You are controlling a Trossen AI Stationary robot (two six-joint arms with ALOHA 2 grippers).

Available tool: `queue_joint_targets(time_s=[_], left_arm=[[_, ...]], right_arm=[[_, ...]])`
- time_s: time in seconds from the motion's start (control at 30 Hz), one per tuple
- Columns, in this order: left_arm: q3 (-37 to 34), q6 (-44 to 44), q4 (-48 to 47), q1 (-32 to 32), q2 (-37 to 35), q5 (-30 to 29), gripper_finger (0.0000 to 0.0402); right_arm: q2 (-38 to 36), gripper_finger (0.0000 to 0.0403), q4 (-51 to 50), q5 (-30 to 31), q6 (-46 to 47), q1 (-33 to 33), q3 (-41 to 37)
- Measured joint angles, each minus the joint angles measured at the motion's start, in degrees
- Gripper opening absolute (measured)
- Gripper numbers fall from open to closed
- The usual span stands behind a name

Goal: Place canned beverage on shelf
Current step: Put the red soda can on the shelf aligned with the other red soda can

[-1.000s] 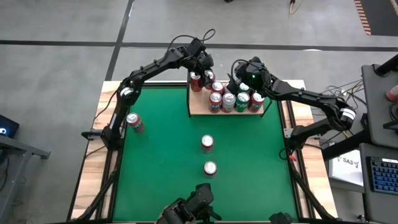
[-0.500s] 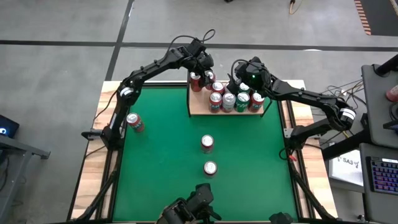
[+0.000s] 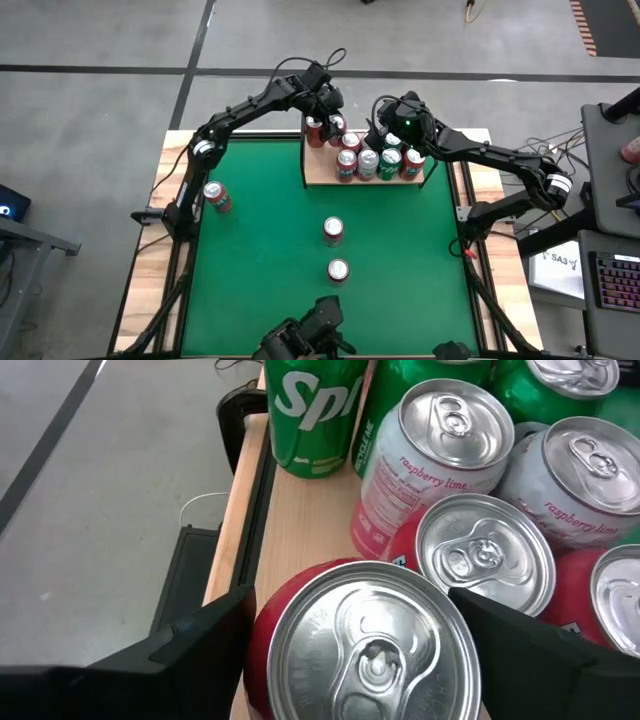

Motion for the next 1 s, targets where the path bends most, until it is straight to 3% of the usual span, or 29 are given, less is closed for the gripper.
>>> queue_joint_targets(time_s=[0.63, 1.0], left_arm=[[0.3, -1.4, 2.2, 0.0, 0.0, 0.4, 0.0308], [7.2, -2.0, 1.7, 0.3, -0.2, 2.3, 0.0308]], right_arm=[[0.0, 0.0343, 0.0, 0.0, -0.1, 0.0, 0.0], [0.0, 0.0342, 0.5, -2.0, 3.7, 0.0, 0.0]])
